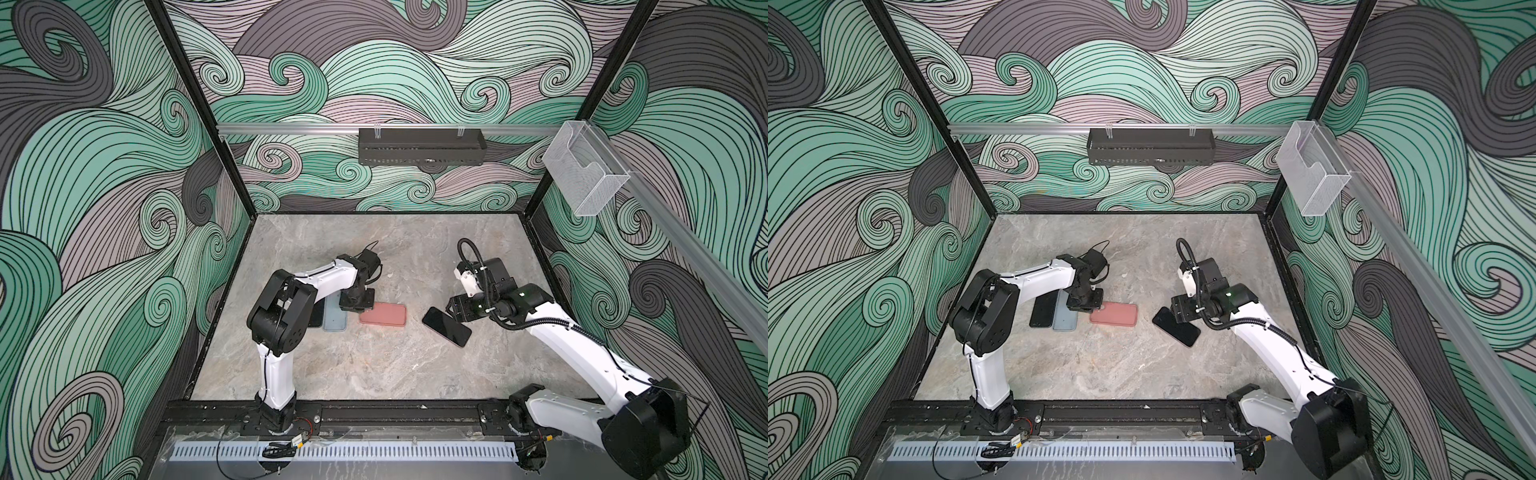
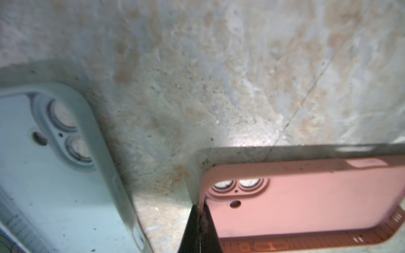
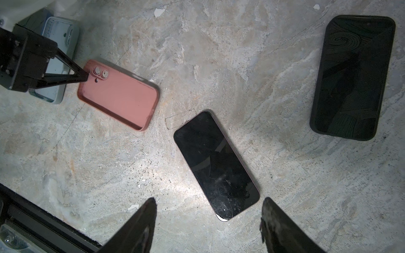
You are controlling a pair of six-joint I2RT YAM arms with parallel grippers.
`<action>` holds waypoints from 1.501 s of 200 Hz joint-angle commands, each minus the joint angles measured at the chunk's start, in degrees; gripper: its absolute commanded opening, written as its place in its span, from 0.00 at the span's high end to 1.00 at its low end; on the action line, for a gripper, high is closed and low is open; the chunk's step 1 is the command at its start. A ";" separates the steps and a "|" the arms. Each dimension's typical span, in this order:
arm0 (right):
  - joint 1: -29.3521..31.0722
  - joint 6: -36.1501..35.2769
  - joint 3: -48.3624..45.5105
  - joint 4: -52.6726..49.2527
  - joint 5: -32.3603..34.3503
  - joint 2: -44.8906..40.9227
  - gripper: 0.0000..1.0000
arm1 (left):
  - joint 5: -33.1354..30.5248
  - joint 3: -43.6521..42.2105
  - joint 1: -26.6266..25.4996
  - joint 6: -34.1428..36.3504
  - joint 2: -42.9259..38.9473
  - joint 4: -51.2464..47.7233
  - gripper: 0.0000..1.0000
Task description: Put the phone into the phone case
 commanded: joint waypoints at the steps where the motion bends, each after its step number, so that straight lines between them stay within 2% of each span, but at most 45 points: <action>1: -0.01 0.73 0.21 -1.69 1.32 0.65 0.24 | 0.28 3.99 0.24 -2.36 1.25 1.81 0.96; 119: -0.74 0.96 1.29 -6.03 3.01 7.26 0.22 | 1.73 13.48 2.97 -3.45 7.92 0.55 0.98; 167: -0.98 1.08 1.20 -6.03 2.90 9.36 0.21 | 2.57 14.27 3.57 -3.25 8.49 0.41 0.96; 220: -0.98 0.31 1.89 -6.11 2.31 11.66 0.20 | 3.37 14.10 3.67 -2.66 7.74 0.56 0.80; 241: -0.98 -0.52 2.92 -6.03 0.52 13.70 0.18 | 3.38 13.92 3.67 -2.51 6.46 0.44 0.78; 282: -0.97 -3.55 6.05 -5.74 -0.37 19.89 0.14 | 2.03 10.66 3.72 -1.29 -1.05 1.44 0.59; 300: -0.97 -5.23 7.47 -5.97 -0.39 22.69 0.11 | 0.82 8.20 3.76 -0.46 -5.70 1.73 0.56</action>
